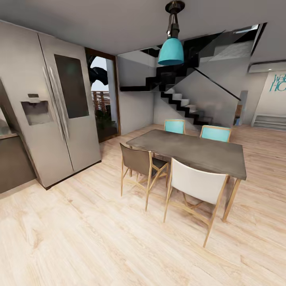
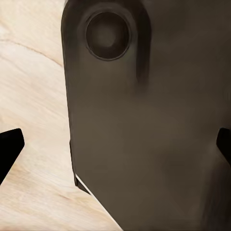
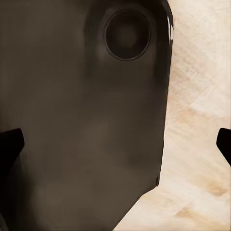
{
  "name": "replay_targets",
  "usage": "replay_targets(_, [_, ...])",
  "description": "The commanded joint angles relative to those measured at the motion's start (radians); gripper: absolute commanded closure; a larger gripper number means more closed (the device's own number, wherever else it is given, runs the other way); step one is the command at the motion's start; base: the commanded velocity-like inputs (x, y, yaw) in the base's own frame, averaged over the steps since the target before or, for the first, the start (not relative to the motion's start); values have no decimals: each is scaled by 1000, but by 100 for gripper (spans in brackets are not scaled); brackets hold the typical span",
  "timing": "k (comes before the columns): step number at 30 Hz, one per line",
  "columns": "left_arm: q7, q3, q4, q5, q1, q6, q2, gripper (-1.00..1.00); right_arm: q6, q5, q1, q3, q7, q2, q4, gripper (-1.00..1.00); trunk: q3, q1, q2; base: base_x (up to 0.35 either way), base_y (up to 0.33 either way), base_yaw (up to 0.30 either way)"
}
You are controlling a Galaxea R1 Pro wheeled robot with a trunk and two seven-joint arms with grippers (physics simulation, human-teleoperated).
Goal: Put the three can of soda from the living room inside the tash can in the kitchen.
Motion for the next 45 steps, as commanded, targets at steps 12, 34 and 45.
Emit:
replay_targets(12, [-12,6,-2,-3,0,-3,0,-100,-1,7,0,-2,29,2,9,-100,0,0,0,0,0,0])
replay_targets(34, [-18,6,-2,-2,1,-9,6,-100,-7,7,0,-2,29,-4,4,-100,0,0,0,0,0,0])
replay_targets(45, [-79,12,-8,1,6,-71,37,-100,-69,9,0,2,36,-46,-24,-100,0,0,0,0,0,0])
